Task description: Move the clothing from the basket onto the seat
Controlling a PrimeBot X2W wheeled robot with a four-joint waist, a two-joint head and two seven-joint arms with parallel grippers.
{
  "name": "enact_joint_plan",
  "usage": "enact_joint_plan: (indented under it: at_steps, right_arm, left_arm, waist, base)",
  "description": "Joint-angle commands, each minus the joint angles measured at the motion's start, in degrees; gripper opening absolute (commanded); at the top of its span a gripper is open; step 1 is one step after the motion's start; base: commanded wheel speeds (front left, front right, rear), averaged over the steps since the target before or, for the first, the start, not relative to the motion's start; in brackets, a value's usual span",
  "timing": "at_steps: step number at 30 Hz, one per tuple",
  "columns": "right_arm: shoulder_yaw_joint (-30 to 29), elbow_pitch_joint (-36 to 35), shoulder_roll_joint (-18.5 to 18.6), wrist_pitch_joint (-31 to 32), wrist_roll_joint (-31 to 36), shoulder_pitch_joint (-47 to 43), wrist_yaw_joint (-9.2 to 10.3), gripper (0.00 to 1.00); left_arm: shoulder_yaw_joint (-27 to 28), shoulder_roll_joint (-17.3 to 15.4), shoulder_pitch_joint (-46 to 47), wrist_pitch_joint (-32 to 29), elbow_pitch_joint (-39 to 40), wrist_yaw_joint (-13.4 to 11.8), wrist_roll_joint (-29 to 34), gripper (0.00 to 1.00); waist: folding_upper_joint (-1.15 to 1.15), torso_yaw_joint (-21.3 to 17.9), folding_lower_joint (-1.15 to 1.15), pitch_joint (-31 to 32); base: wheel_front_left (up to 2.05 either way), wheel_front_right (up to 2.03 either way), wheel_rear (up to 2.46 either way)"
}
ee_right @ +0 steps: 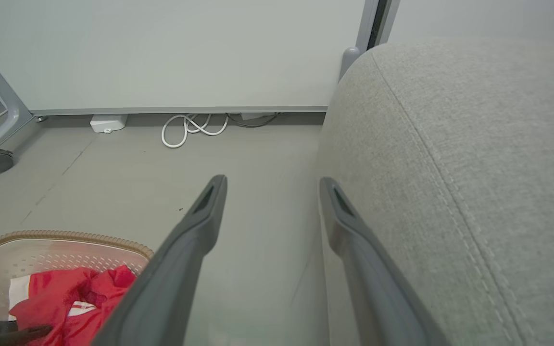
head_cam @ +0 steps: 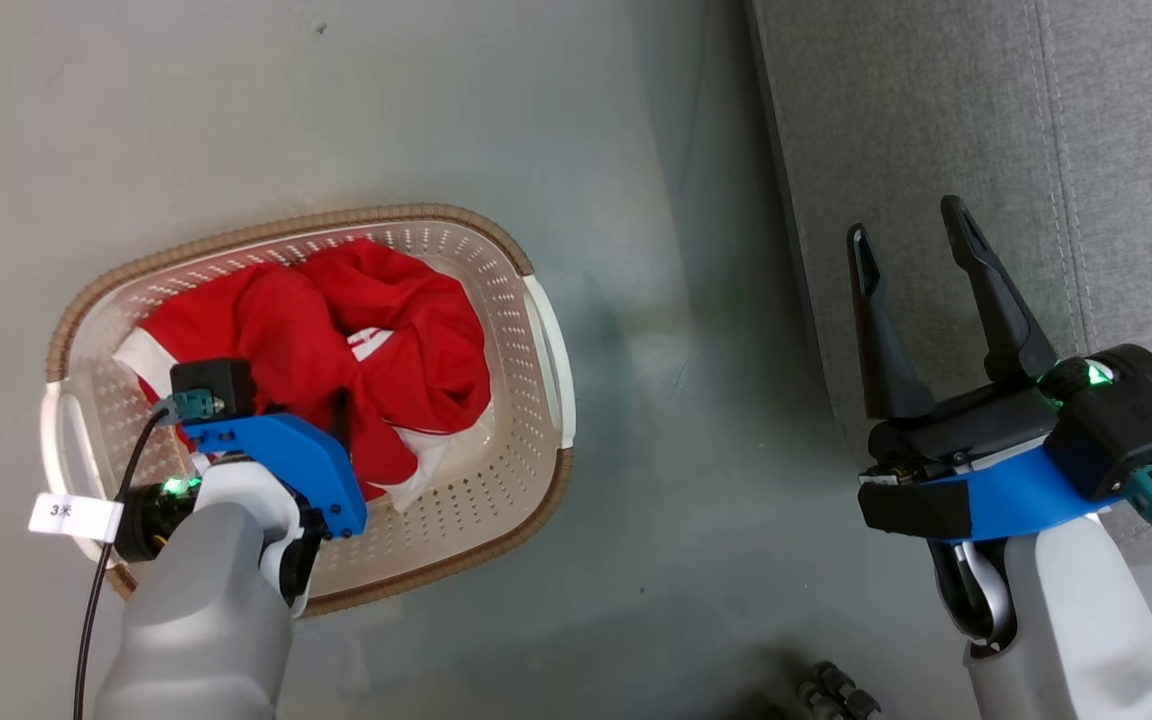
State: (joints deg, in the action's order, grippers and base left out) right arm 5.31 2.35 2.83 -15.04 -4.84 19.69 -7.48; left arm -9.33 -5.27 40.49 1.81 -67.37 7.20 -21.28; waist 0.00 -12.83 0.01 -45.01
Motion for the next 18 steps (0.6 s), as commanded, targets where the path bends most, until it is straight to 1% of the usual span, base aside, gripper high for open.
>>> enact_joint_plan:
  at_steps: [1,3,4,5,12,18]
  right_arm:
    - [0.2,-0.3,0.1,-0.2,-0.3,1.0,-0.03,1.00]
    - [0.3,-0.2,0.1,-0.2,-0.6,1.1,-0.03,1.00]
    - [0.4,-0.1,0.1,-0.2,-0.8,1.1,-0.03,1.00]
    - [0.5,0.0,0.1,-0.2,-0.9,1.2,-0.03,1.00]
    - [0.6,0.5,0.1,-0.2,-1.7,1.4,-0.03,1.00]
    - [0.5,1.4,0.1,-0.2,-1.7,1.6,-0.03,1.00]
  left_arm:
    - [-0.3,-0.2,1.3,0.1,-0.3,0.4,-0.5,1.00]
    - [-1.4,-0.3,1.9,-0.2,-0.7,0.4,-0.3,1.00]
    - [-2.0,-0.4,2.1,0.1,-0.6,0.4,-0.2,0.38]
    - [-2.6,-0.5,2.3,0.2,-0.6,0.4,-0.2,0.00]
    - [-5.5,-1.2,2.3,1.7,-0.6,0.4,-1.9,0.00]
    - [-7.7,-0.6,1.5,2.6,-1.2,0.4,-3.6,0.00]
  waist:
    - [0.00,-0.4,-0.01,-0.8]
    - [0.00,-0.6,-0.01,-1.2]
    - [0.00,-0.7,-0.01,-1.3]
    - [0.00,-0.8,-0.01,-1.4]
    - [0.00,-1.0,-0.01,-1.4]
    - [0.00,0.0,-0.01,0.6]
  base:
    - [0.00,0.00,0.00]
    - [0.00,0.00,0.00]
    - [0.00,0.00,0.00]
    - [0.00,0.00,0.00]
    - [0.00,0.00,0.00]
    - [0.00,0.00,0.00]
